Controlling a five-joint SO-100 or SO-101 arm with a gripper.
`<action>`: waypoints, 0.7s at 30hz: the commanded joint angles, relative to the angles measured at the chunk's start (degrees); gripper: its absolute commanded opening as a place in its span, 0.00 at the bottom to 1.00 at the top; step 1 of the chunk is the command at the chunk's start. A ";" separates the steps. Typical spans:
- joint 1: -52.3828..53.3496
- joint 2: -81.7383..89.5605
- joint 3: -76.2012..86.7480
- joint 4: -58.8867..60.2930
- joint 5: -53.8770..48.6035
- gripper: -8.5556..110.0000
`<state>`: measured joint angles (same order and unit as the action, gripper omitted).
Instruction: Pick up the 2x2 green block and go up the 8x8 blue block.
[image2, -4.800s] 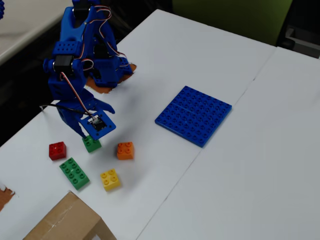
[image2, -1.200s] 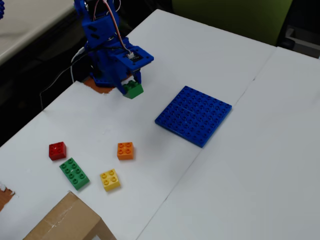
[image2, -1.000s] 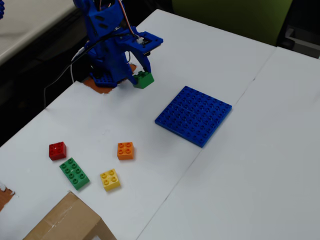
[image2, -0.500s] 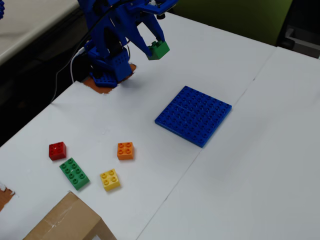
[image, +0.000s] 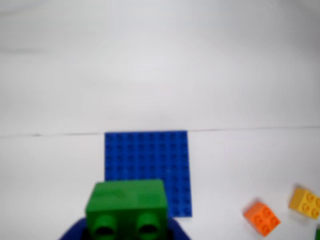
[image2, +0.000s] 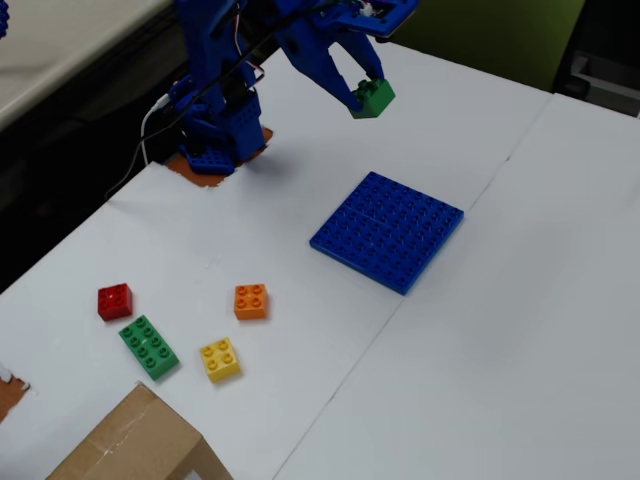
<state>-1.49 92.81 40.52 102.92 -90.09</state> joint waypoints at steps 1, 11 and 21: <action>-1.14 -1.93 -2.72 2.11 0.26 0.07; -3.25 -7.73 -2.90 2.29 1.41 0.07; -4.04 -10.11 -1.41 2.55 0.97 0.07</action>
<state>-4.57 82.79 40.25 102.92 -88.68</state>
